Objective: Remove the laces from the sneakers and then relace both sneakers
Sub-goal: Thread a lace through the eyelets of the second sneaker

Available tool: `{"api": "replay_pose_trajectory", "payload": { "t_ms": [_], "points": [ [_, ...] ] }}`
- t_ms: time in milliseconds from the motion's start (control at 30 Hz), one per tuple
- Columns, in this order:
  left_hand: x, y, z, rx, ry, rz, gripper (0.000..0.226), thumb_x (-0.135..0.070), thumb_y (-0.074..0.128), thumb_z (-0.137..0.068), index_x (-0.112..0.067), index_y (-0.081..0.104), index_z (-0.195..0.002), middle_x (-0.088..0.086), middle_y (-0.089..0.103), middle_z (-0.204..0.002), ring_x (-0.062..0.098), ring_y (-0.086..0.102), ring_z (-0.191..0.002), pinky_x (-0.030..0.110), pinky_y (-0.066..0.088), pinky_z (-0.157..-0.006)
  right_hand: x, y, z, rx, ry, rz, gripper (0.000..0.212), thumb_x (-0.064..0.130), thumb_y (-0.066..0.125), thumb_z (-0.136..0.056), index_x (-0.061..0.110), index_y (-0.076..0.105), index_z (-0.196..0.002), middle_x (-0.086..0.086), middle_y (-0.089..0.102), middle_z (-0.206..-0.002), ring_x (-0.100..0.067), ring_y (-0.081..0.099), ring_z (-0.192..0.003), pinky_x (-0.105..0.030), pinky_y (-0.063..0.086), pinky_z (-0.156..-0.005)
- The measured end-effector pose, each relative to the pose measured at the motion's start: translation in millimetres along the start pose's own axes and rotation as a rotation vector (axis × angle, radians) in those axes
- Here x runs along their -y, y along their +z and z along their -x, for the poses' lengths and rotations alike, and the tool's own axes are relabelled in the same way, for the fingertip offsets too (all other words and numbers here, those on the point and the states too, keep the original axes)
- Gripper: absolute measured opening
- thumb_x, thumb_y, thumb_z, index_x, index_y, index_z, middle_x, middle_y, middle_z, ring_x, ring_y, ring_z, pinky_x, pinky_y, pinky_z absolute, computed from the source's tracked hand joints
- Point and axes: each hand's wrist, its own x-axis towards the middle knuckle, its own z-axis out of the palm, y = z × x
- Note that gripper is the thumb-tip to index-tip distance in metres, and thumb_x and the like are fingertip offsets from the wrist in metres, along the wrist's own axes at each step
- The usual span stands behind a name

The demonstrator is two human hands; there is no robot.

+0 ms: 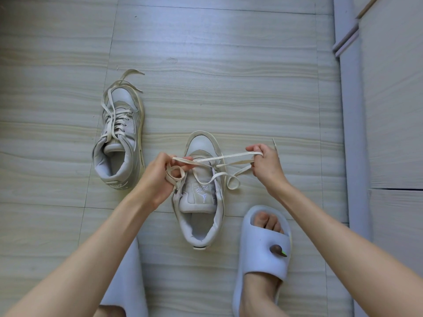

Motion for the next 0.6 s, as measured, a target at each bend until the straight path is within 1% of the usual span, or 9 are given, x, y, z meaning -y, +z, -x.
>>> {"api": "replay_pose_trajectory", "payload": {
  "t_ms": [67,133,200,267,367,433,500,533,600],
  "points": [
    [2,-1,0,-0.030,0.061,-0.137,0.026,-0.001,0.033,-0.088,0.002,0.054,-0.073,0.019,0.070,-0.080,0.022,0.069,-0.070,0.027,0.052,-0.077,0,1,1,0.037,0.038,-0.028,0.028,0.014,0.031,-0.101,0.018,0.057,-0.092,0.006,0.045,-0.064,-0.006,0.040,-0.053,-0.020,0.032,-0.050],
    [4,3,0,-0.067,0.155,-0.336,0.023,-0.001,0.035,-0.088,0.005,0.056,-0.084,0.020,0.068,-0.086,0.019,0.069,-0.077,0.030,0.049,-0.083,3,1,3,0.120,0.101,-0.145,0.031,0.008,0.031,-0.101,0.014,0.059,-0.089,0.003,0.038,-0.057,-0.004,0.034,-0.040,-0.018,0.029,-0.041],
    [2,10,1,-0.086,0.227,-0.469,0.017,-0.005,0.036,-0.092,0.000,0.053,-0.091,0.018,0.069,-0.087,0.015,0.068,-0.082,0.031,0.044,-0.080,5,-3,4,0.230,0.116,-0.219,0.031,0.002,0.034,-0.098,0.012,0.060,-0.085,0.002,0.031,-0.054,-0.003,0.028,-0.036,-0.016,0.026,-0.038],
    [1,15,1,-0.096,0.267,-0.683,0.012,-0.013,0.037,-0.095,-0.011,0.047,-0.088,0.004,0.071,-0.078,0.013,0.062,-0.075,0.028,0.041,-0.070,6,-6,6,0.338,0.078,-0.194,0.024,0.005,0.043,-0.097,0.010,0.064,-0.087,0.007,0.030,-0.050,-0.004,0.026,-0.037,-0.016,0.025,-0.039],
    [8,18,-1,-0.050,0.403,-1.167,0.015,-0.030,0.046,-0.095,-0.016,0.045,-0.094,-0.002,0.060,-0.070,0.016,0.051,-0.067,0.026,0.037,-0.059,10,-4,9,0.428,0.016,-0.098,0.012,0.011,0.061,-0.090,0.002,0.069,-0.093,0.016,0.036,-0.043,-0.003,0.028,-0.039,-0.014,0.025,-0.040],
    [13,17,-4,0.010,0.513,-1.396,0.016,-0.031,0.057,-0.091,-0.015,0.051,-0.093,-0.001,0.055,-0.071,0.017,0.051,-0.069,0.025,0.032,-0.058,14,2,11,0.436,-0.053,0.029,0.009,0.013,0.068,-0.085,0.010,0.072,-0.092,0.017,0.047,-0.043,0.001,0.038,-0.040,-0.011,0.030,-0.045],
    [17,16,-7,0.074,0.575,-1.556,0.011,-0.020,0.063,-0.087,-0.015,0.059,-0.096,-0.003,0.048,-0.080,0.020,0.054,-0.080,0.022,0.030,-0.066,18,10,12,0.417,-0.142,0.157,0.014,0.014,0.072,-0.081,0.019,0.073,-0.094,0.021,0.058,-0.056,0.007,0.051,-0.055,-0.007,0.037,-0.057],
    [19,14,-9,0.078,0.597,-1.607,0.013,-0.016,0.063,-0.085,-0.014,0.062,-0.099,-0.004,0.045,-0.083,0.022,0.054,-0.085,0.022,0.030,-0.068,19,14,13,0.401,-0.189,0.216,0.017,0.015,0.072,-0.080,0.019,0.073,-0.096,0.019,0.061,-0.064,0.007,0.053,-0.063,-0.007,0.037,-0.061],
    [24,14,-11,0.043,0.649,-1.664,0.018,-0.016,0.062,-0.085,-0.016,0.064,-0.103,-0.004,0.043,-0.086,0.023,0.053,-0.089,0.025,0.030,-0.068,22,19,15,0.355,-0.334,0.373,0.014,0.015,0.069,-0.083,0.014,0.074,-0.096,0.005,0.066,-0.073,-0.007,0.054,-0.069,-0.013,0.037,-0.062]
  ]
}}
